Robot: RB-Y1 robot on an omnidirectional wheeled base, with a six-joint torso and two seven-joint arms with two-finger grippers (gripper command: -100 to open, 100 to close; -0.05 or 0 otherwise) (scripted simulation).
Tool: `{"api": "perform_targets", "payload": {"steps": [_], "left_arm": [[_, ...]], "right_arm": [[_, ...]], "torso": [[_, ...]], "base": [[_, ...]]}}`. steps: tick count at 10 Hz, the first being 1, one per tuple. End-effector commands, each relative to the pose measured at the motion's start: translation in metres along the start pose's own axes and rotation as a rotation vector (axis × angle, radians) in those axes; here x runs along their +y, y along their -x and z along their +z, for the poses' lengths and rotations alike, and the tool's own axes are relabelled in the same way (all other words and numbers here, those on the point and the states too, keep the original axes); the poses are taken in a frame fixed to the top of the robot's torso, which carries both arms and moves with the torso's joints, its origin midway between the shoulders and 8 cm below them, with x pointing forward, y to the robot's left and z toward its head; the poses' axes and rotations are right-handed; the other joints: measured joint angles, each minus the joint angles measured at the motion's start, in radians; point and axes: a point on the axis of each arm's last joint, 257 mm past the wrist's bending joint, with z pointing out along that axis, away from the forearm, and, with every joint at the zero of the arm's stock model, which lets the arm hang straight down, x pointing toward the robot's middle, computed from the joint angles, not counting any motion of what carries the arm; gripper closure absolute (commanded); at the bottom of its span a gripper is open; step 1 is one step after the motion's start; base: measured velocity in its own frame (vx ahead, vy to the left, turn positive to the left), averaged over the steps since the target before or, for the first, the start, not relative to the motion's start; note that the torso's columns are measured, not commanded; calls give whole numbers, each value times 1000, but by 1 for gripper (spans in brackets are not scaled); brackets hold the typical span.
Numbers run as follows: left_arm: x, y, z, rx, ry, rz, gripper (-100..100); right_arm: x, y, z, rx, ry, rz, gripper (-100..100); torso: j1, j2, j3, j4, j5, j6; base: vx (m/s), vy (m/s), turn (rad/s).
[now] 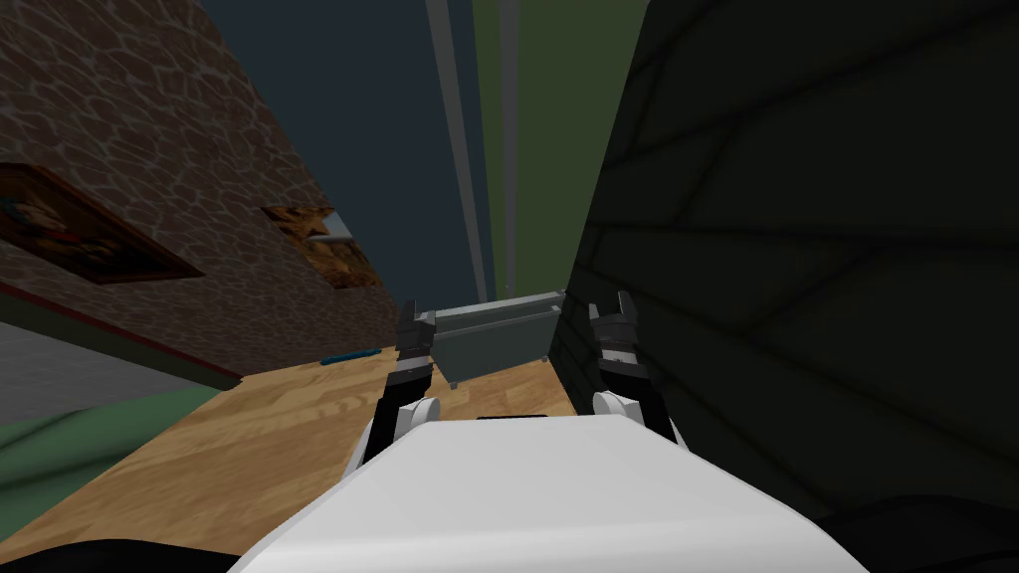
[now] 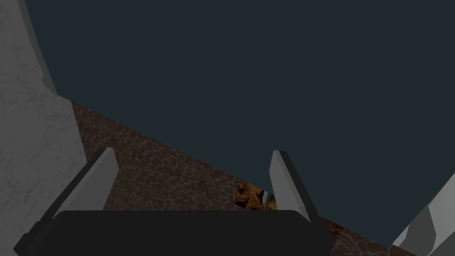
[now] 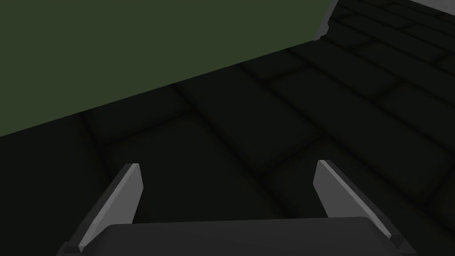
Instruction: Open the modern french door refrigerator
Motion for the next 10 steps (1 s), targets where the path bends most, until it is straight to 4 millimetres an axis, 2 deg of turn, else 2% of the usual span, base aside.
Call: {"api": "perform_targets", "payload": {"steps": [1, 9, 10], "left_arm": [[0, 0, 0, 0, 0, 0, 0], [0, 0, 0, 0, 0, 0, 0], [2, -3, -1, 37, 2, 20, -100]], "right_arm": [[0, 0, 0, 0, 0, 0, 0], [0, 0, 0, 0, 0, 0, 0], [0, 0, 0, 0, 0, 0, 0]], "torso": [[0, 40, -82, 41, 0, 0], [0, 618, -1234, 617, 0, 0], [0, 691, -1382, 691, 0, 0]], "base": [[0, 0, 0], [0, 0, 0], [13, -2, 3]]}}
